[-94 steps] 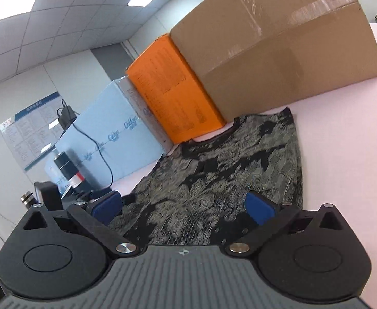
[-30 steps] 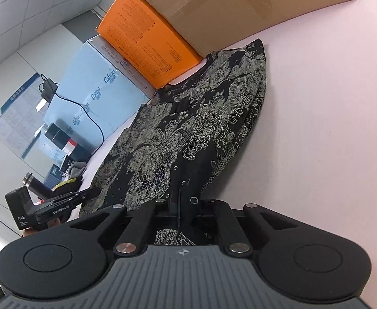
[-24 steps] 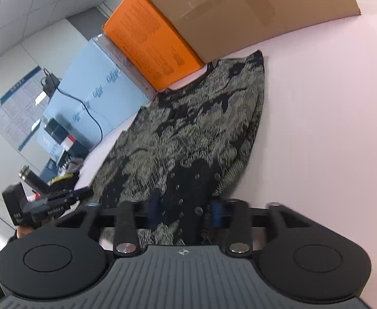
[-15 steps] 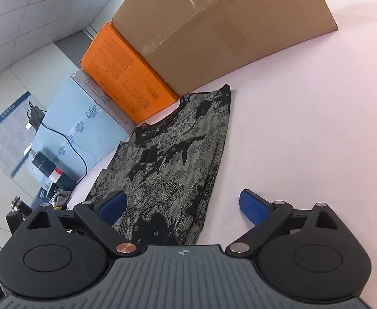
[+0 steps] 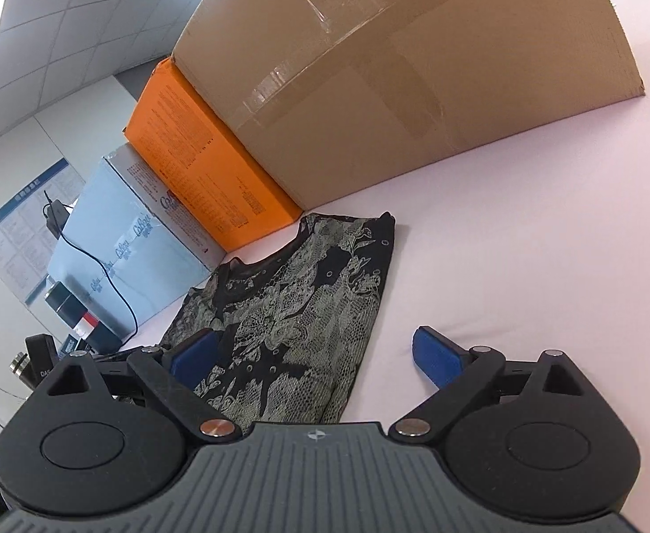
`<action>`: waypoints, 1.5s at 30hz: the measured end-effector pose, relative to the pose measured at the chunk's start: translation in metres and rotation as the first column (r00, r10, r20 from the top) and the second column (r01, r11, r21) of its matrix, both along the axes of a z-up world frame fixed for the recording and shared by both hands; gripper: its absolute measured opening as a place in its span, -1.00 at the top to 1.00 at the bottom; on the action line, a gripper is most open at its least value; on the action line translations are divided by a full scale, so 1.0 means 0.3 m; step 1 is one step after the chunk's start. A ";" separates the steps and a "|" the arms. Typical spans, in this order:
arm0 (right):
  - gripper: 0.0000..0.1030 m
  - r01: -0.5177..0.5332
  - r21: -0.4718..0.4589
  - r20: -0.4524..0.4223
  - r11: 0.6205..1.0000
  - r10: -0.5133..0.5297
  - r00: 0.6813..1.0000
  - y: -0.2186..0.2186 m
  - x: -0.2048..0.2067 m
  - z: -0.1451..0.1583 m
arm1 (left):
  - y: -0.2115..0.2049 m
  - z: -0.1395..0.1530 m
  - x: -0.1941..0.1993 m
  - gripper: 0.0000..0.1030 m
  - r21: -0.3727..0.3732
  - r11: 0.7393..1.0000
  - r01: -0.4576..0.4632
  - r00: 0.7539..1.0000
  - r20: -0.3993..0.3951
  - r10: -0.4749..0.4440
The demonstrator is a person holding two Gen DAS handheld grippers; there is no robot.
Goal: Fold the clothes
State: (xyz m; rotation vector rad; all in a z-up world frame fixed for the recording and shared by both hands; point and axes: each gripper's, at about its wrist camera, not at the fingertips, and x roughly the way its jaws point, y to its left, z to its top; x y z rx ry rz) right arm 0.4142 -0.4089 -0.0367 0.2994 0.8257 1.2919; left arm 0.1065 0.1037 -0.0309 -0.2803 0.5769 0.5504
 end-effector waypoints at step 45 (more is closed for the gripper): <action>0.91 0.064 -0.126 0.091 0.990 -0.053 0.994 0.295 0.162 -0.012 | 0.119 -0.021 0.267 0.85 0.090 0.996 0.010 0.999 -0.034 -0.007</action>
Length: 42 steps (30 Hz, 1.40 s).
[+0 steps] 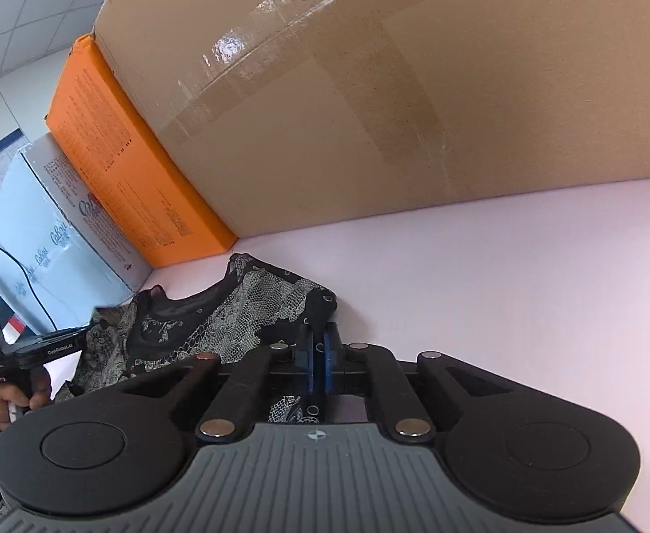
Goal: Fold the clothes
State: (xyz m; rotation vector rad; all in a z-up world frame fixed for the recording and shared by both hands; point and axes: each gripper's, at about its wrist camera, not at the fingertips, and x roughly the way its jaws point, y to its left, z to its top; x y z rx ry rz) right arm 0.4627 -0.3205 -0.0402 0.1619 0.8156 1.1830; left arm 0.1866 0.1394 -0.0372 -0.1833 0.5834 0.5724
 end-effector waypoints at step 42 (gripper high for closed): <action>0.04 -0.430 -0.176 0.301 0.886 0.464 0.833 0.427 -0.026 0.065 | 0.005 0.000 0.181 -0.49 0.289 0.856 0.428 0.903 -0.167 -0.395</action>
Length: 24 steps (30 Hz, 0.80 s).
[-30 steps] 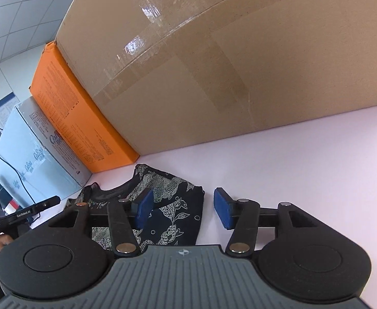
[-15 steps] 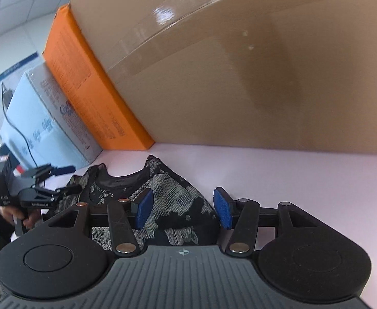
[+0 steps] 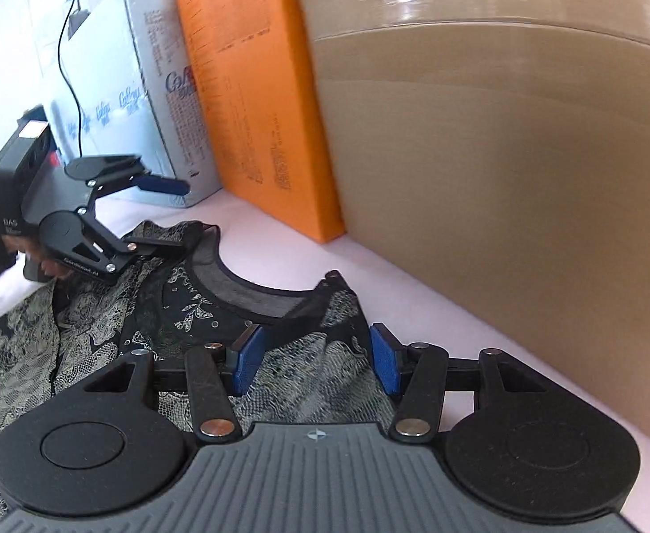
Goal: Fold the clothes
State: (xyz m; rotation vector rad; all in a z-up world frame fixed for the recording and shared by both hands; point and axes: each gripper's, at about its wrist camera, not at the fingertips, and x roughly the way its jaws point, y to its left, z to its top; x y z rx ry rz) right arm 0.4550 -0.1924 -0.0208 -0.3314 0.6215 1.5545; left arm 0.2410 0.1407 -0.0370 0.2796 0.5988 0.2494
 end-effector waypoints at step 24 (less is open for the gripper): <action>0.96 0.025 0.114 0.041 0.993 -0.030 0.999 -0.171 -0.142 0.153 | -0.111 0.113 -0.133 0.94 -0.007 0.996 0.094 0.989 0.113 -0.093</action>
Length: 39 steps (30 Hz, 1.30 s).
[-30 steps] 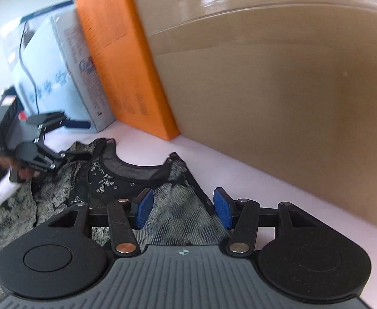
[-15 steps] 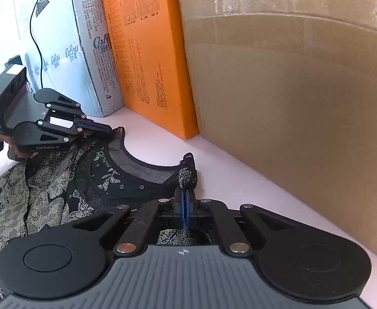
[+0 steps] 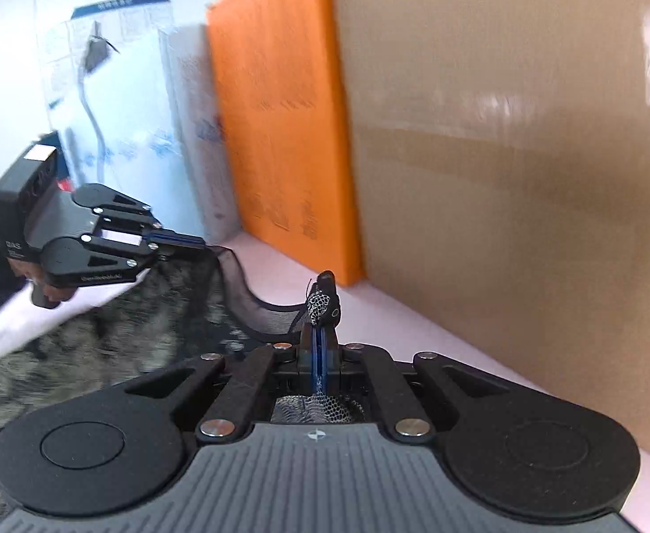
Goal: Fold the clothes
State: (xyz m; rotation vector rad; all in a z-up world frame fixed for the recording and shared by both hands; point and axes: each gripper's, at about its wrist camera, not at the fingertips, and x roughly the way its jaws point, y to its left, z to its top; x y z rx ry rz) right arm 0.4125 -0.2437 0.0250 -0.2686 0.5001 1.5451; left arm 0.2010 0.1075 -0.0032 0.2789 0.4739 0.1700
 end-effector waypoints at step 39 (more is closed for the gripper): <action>0.10 0.393 0.088 -0.570 0.915 -0.277 0.773 -0.860 -0.400 -0.111 | -0.325 0.038 -0.885 -0.40 -0.196 0.964 -0.178 0.982 0.032 0.187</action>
